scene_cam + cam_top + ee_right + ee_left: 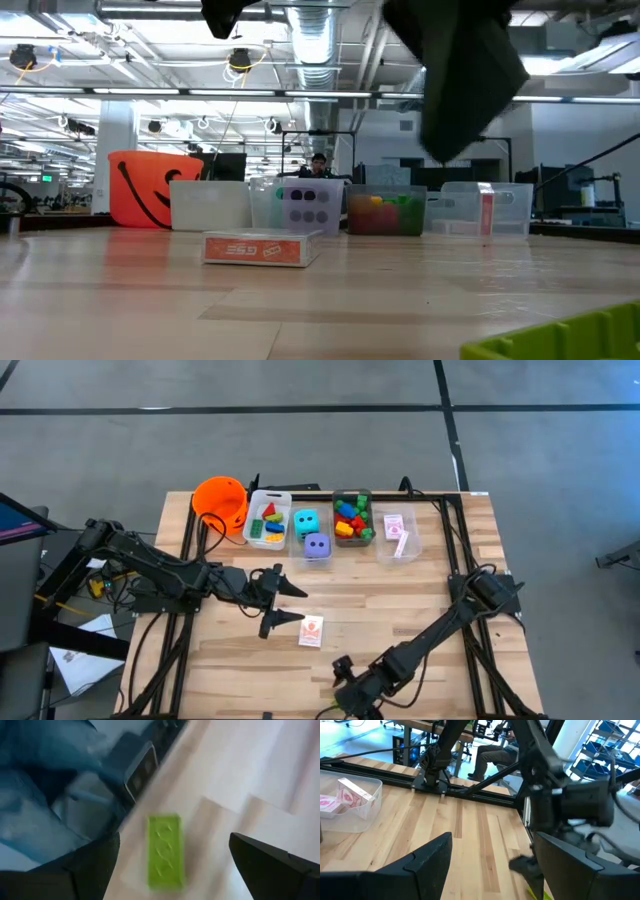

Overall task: Pick & Place Toys
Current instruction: Put the small light green game piece into the white bin

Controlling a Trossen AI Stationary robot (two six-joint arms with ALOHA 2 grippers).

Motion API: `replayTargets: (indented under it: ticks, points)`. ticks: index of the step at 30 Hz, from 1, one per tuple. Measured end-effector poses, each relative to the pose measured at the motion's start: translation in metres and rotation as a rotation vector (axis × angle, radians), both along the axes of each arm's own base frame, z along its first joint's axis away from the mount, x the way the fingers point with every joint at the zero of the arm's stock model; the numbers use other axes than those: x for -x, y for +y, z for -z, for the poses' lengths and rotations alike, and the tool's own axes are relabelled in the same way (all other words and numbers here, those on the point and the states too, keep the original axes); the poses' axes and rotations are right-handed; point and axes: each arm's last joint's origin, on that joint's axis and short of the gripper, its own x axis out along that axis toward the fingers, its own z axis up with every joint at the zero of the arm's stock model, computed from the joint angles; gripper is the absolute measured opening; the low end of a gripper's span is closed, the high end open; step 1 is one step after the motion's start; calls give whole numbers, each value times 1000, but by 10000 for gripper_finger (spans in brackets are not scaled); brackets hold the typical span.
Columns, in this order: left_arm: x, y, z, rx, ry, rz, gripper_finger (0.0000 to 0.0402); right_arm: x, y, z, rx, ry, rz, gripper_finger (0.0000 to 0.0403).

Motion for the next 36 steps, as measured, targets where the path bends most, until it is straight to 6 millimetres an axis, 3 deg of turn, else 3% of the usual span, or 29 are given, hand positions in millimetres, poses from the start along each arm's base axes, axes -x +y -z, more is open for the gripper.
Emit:
replayTargets:
  ticks: [4, 9, 16, 24, 33, 36]
  points:
    - [0, 0, 0, 0, 2, 3, 273, -4, 6, 24, 16, 54, -10, 369]
    - [0, 0, 0, 5, 3, 2, 273, -11, 15, 36, 27, 78, -28, 369]
    - [1, -1, 1, 55, 17, -7, 273, -19, 8, 35, 10, 86, -25, 355]
    - [2, -6, 1, 53, 23, 13, 273, -26, -3, 36, 17, 93, -7, 268]
    - [3, -6, 2, 52, 25, 14, 273, -31, -14, 36, 31, 116, 2, 121]
    - [3, -6, 2, 52, 25, 14, 273, -28, -18, 32, 54, 143, 15, 118]
